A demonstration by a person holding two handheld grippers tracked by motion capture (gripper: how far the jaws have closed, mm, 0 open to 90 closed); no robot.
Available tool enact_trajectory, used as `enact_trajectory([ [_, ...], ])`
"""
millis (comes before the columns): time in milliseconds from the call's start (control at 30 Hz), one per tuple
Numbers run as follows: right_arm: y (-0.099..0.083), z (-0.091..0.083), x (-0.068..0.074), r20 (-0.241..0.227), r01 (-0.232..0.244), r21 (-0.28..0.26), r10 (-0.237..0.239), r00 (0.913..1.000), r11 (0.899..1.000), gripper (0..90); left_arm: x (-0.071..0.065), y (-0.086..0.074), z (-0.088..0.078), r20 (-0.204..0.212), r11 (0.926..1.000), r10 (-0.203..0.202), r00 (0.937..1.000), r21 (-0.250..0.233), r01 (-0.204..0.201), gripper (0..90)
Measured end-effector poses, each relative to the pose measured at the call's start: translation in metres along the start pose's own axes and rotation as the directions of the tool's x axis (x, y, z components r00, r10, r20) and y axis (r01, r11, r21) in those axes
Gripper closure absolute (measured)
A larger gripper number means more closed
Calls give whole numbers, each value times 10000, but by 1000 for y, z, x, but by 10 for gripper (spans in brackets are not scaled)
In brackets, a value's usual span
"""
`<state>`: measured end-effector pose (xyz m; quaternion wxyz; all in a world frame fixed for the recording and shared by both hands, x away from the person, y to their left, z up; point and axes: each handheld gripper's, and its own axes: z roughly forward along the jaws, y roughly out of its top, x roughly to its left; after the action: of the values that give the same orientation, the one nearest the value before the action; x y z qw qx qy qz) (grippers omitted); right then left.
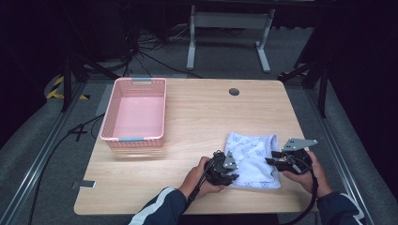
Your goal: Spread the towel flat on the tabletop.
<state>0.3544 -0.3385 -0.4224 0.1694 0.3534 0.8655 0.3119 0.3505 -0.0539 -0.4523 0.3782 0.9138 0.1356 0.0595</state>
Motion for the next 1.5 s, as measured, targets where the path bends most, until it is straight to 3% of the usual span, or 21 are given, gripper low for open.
enact_trajectory([
  [133,-17,-2,-6,-110,-881,256,884,9960,9958,616,-3,0,-2,-87,9994,309,9995,129,-308,634],
  [233,-18,-2,-9,134,-979,94,977,9951,9952,536,-1,-1,-6,123,9998,192,9997,-17,-191,615],
  [300,-9,-4,-8,539,-577,-343,595,9968,9977,530,2,0,-12,117,9997,80,9999,-252,-77,567],
  [333,-5,-6,-9,840,-606,-569,652,9943,9965,529,3,0,-14,19,9995,-19,10000,-327,19,549],
  [400,1,-8,-12,1018,-759,-949,856,9911,9926,520,9,-1,-18,-181,9962,-467,9987,-751,452,500],
  [500,5,-2,-17,763,-1023,-846,1088,9911,9911,500,21,-2,-19,-663,9881,-1258,9898,-971,1190,371],
  [567,5,2,-17,590,-1048,-722,1092,9923,9919,488,23,-3,-16,-882,9897,-1235,9884,-836,1162,349],
  [633,4,12,-18,719,-905,-311,926,9931,9954,443,27,-4,-9,-1072,9873,-1490,9830,-717,1418,310],
  [700,3,21,-20,577,-1089,-108,1093,9923,9940,413,31,-5,-1,-902,9815,-1881,9780,-546,1837,270],
  [867,2,34,-30,200,-1580,147,1577,9873,9873,332,39,-6,10,-567,9757,-2170,9745,-448,2147,206],
  [967,0,35,-32,-16,-1772,107,1772,9842,9841,331,46,-10,13,-12,9622,-2699,9629,-381,2697,187],
  [1100,0,25,-32,-203,-1567,-260,1562,9875,9873,356,46,-8,12,-103,9692,-2453,9694,-258,2450,166],
  [1200,-1,20,-30,-794,-1811,-357,1779,9808,9828,321,48,-8,14,127,9700,-2419,9702,-221,2422,179],
  [1233,-2,25,-27,-685,-1665,65,1665,9837,9860,300,48,-7,14,168,9705,-2403,9706,-179,2406,179],
  [1400,-7,31,-28,-843,-2106,226,2118,9737,9773,285,48,-5,15,444,9744,-2233,9737,-178,2242,257],
  [1500,-4,30,-25,-360,-1845,365,1858,9819,9821,265,46,-6,15,413,9725,-2306,9722,-242,2317,265],
])
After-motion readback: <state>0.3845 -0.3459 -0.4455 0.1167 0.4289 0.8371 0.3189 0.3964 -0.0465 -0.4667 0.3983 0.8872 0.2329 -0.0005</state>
